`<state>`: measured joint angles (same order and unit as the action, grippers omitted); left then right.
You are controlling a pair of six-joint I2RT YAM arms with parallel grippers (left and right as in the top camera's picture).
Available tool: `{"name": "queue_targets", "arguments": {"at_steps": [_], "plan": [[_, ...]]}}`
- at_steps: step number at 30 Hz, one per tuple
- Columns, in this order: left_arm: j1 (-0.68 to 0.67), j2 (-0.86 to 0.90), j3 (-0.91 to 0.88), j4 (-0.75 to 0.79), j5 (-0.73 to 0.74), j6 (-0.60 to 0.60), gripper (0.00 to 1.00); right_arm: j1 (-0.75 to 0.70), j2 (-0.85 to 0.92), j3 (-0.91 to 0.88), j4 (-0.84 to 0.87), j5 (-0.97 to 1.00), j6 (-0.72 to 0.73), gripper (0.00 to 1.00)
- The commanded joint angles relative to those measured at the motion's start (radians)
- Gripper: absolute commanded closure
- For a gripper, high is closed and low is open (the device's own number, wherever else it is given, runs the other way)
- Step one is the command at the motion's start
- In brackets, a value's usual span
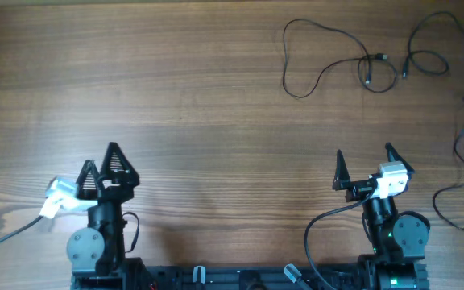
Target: Untangle cables
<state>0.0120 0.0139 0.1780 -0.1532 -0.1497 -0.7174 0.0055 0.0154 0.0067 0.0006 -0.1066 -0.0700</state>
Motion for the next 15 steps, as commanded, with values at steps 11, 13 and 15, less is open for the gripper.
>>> {"name": "queue_targets", "arguments": {"at_steps": [11, 13, 15], "plan": [[-0.006, -0.007, -0.172, 0.111, 0.168, 0.379, 0.00, -0.003, -0.012, -0.002, 0.003, 0.014, -0.008, 0.00], [-0.006, -0.006, -0.172, 0.100, 0.175, 0.409, 0.00, -0.003, -0.012, -0.002, 0.003, 0.014, -0.008, 0.00], [-0.006, -0.005, -0.172, 0.097, 0.193, 0.456, 0.00, -0.003, -0.012, -0.002, 0.003, 0.014, -0.008, 0.00]]}}
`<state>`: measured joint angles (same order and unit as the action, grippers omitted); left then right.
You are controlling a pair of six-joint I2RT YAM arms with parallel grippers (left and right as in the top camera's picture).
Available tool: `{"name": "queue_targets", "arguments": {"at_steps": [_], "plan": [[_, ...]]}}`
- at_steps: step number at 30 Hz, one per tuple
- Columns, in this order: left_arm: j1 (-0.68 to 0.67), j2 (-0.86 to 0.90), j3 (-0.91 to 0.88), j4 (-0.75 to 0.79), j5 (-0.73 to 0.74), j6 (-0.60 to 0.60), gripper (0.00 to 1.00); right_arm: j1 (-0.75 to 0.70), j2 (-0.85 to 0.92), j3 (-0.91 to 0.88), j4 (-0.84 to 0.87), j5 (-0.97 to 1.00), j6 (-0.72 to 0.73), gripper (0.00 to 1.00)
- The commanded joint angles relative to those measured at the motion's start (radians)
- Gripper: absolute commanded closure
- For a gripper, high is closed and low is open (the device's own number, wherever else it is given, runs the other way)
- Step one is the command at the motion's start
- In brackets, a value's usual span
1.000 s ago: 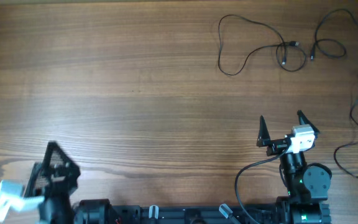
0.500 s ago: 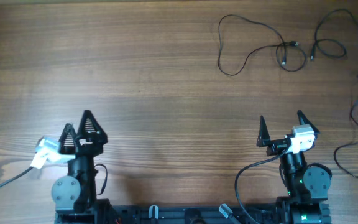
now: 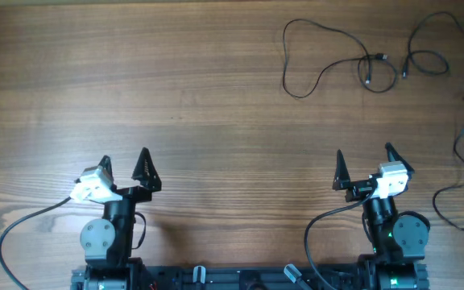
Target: Untangle cables
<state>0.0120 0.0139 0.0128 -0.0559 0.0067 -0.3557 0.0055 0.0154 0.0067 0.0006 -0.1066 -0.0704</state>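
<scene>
Thin black cables lie at the far right of the table in the overhead view. One looped cable [image 3: 329,60] crosses itself near small plugs [image 3: 370,68]; a second cable [image 3: 433,44] curls beside it at the top right. A third cable [image 3: 461,173] runs down the right edge. My left gripper [image 3: 126,167] stands open at the near left, far from all cables, nothing between its fingers. Open and empty too, my right gripper [image 3: 364,163] is at the near right, well below the loops.
The wooden table [image 3: 176,89] fills the view. Each arm's own black lead [image 3: 22,229] trails from its base along the near edge. The arm bases [image 3: 248,278] sit at the bottom edge.
My left gripper has turned at the wrist and now shows its fingers spread wide, shifted slightly right. The right arm and the cables have not moved.
</scene>
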Motion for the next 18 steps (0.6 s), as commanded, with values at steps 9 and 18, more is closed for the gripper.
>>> {"name": "queue_targets", "arguments": {"at_steps": [9, 18], "plan": [[-0.006, -0.001, -0.007, -0.018, 0.042, 0.148, 0.00, -0.003, -0.012, -0.002, 0.003, 0.014, -0.008, 0.00], [-0.006, 0.000, -0.007, -0.018, 0.045, 0.304, 0.00, -0.003, -0.012, -0.002, 0.003, 0.014, -0.008, 0.00]]}}
